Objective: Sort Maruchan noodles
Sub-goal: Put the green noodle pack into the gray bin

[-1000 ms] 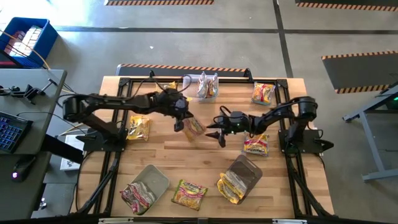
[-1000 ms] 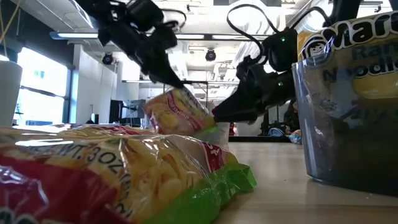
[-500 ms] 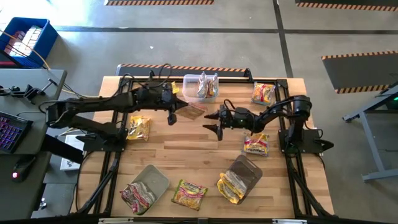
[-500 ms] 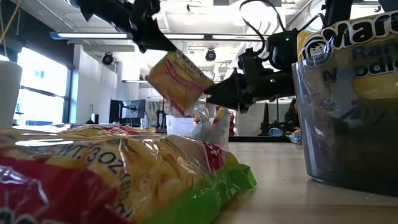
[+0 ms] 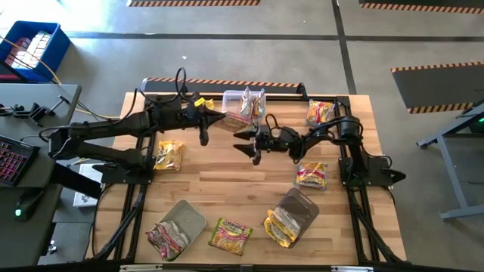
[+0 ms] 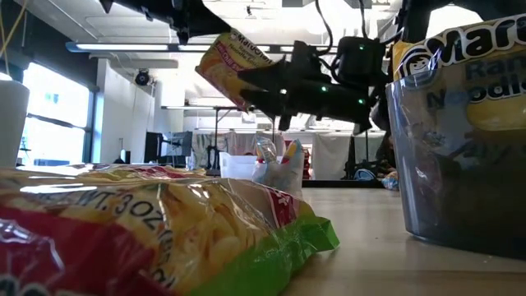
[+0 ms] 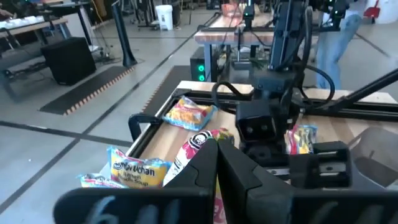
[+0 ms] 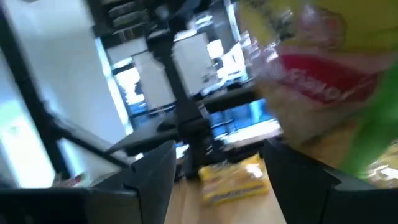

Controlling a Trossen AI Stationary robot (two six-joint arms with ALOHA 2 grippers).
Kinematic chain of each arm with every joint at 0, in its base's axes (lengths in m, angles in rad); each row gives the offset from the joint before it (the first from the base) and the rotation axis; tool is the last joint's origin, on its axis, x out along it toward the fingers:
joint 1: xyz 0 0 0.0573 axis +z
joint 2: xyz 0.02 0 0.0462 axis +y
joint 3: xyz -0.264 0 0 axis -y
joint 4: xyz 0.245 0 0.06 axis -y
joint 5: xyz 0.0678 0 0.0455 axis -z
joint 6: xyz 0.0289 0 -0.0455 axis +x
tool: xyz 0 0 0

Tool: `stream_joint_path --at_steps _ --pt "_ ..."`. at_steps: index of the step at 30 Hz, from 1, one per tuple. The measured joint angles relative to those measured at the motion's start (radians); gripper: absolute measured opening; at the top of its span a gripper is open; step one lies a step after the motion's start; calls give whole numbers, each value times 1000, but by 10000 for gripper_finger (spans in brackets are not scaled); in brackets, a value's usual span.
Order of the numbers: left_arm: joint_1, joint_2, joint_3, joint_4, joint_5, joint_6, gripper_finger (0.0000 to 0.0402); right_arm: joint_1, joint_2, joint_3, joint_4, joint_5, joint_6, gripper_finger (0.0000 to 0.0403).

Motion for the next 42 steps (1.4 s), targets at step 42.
stream_joint_path --at_steps 42 --pt "-7 -55 0 48 -47 29 0 -15 -8 32 39 -98 -51 231"
